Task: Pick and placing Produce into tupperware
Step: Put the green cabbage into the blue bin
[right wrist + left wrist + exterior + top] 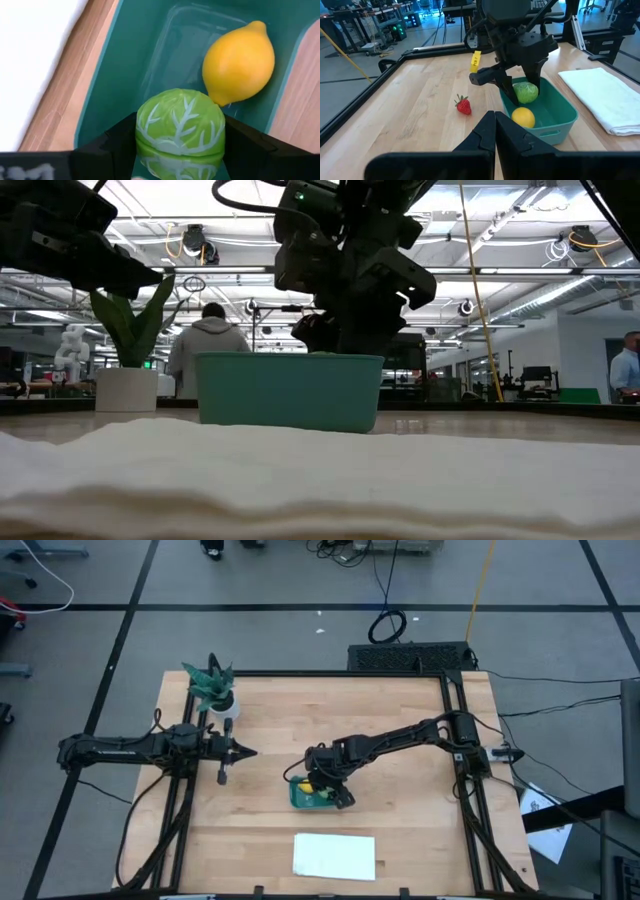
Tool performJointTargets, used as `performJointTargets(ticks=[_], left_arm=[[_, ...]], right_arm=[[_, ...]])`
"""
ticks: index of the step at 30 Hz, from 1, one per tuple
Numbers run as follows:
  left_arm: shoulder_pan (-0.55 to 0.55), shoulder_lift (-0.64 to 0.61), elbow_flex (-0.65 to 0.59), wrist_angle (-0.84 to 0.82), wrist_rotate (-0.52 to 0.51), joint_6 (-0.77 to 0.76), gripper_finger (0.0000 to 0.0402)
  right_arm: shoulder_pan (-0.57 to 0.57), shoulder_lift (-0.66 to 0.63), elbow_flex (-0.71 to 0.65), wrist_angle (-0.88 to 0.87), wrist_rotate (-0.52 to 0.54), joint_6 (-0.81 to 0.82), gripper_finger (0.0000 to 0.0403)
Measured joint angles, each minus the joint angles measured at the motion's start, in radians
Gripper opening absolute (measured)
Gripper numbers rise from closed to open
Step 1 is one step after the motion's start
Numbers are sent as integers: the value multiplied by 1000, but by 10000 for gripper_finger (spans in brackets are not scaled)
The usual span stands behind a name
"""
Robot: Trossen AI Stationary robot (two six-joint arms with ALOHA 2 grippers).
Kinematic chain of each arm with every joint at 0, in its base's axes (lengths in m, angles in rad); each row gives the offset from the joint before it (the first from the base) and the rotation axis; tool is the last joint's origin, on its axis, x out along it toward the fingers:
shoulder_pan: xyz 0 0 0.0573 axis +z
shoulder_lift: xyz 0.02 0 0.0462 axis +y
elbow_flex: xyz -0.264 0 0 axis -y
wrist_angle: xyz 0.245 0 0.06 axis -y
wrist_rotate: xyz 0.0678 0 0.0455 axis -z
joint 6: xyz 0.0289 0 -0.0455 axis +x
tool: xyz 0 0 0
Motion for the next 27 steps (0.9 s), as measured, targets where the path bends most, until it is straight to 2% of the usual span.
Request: performJointTargets(ticks=[22, 27], left_arm=[[0, 0, 0, -4, 0, 0, 5], [0, 0, 0, -6, 0, 0, 5]], right_arm=[[0, 64, 2, 7, 5, -32, 226], [0, 58, 2, 15, 6, -7, 246]])
